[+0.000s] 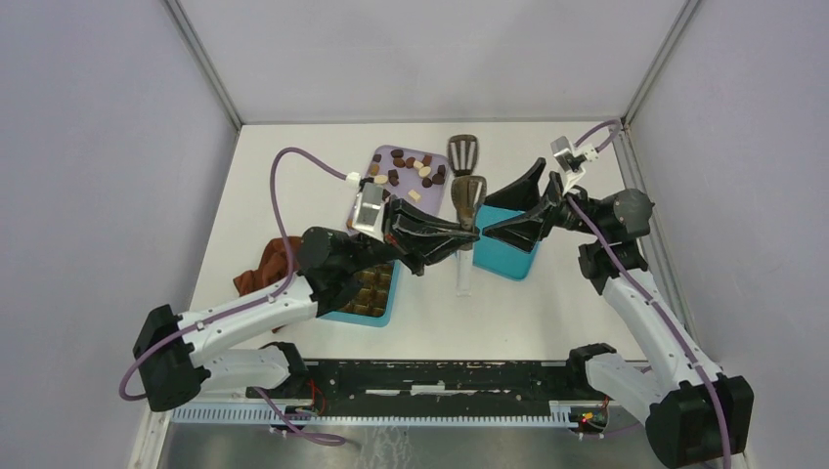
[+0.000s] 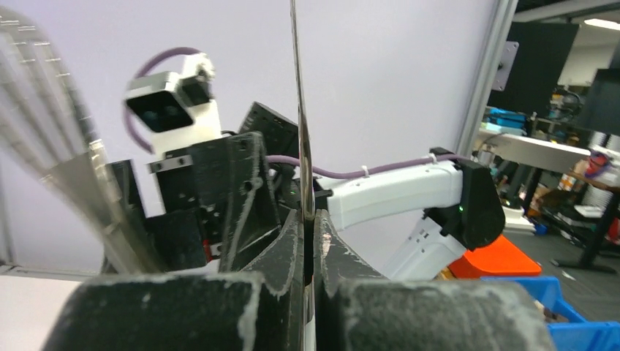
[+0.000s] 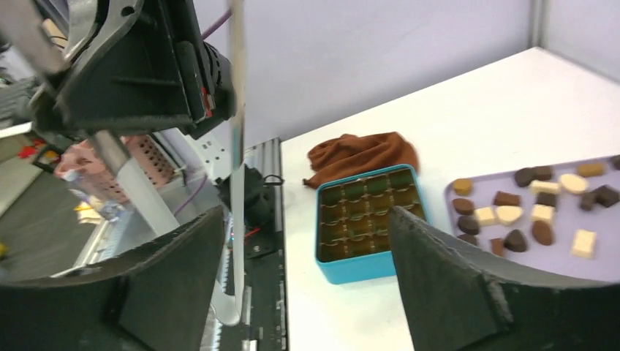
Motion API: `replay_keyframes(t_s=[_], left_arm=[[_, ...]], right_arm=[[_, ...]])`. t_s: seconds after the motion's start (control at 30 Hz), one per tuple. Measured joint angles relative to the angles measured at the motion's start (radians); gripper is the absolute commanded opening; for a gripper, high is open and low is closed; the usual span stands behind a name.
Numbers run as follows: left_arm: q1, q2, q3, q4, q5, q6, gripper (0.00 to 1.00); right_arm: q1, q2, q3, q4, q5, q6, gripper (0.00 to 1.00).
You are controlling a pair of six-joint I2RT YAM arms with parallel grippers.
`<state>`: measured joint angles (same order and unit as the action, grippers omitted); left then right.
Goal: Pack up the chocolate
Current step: Adjust the clamp.
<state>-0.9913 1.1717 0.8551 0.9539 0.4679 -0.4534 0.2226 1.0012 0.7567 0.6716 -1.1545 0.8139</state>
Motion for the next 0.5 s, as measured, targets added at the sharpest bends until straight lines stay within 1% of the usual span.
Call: replay_keyframes(t_s=[0.07, 0.1, 0.23, 0.37, 0.5], left_arm=[[0.011, -0.042, -0.031, 0.005, -0.024, 0.0, 0.02], [0.018, -0.06, -0.045, 0.008, -0.033, 0.0, 0.02], [0.044, -0.095, -0.087, 0.031, -0.075, -0.001, 0.02], [0.065, -0.069, -0.095, 0.075, -0.102, -0.002, 0.02], [0.069, -0.003, -0.087, 0.126, -0.127, -0.003, 0.02]], right_arm=[[-0.02, -0.029, 0.0, -0.028, -0.001, -0.039, 0.97], [-0.023, -0.043, 0.0, -0.042, -0.004, -0.057, 0.98], [-0.018, -0.096, 0.0, -0.06, -0.029, -0.107, 0.98], [0.031, -0.115, -0.016, -0.045, -0.03, -0.123, 0.98], [0.086, -0.103, -0.049, -0.051, -0.018, -0.133, 0.98]])
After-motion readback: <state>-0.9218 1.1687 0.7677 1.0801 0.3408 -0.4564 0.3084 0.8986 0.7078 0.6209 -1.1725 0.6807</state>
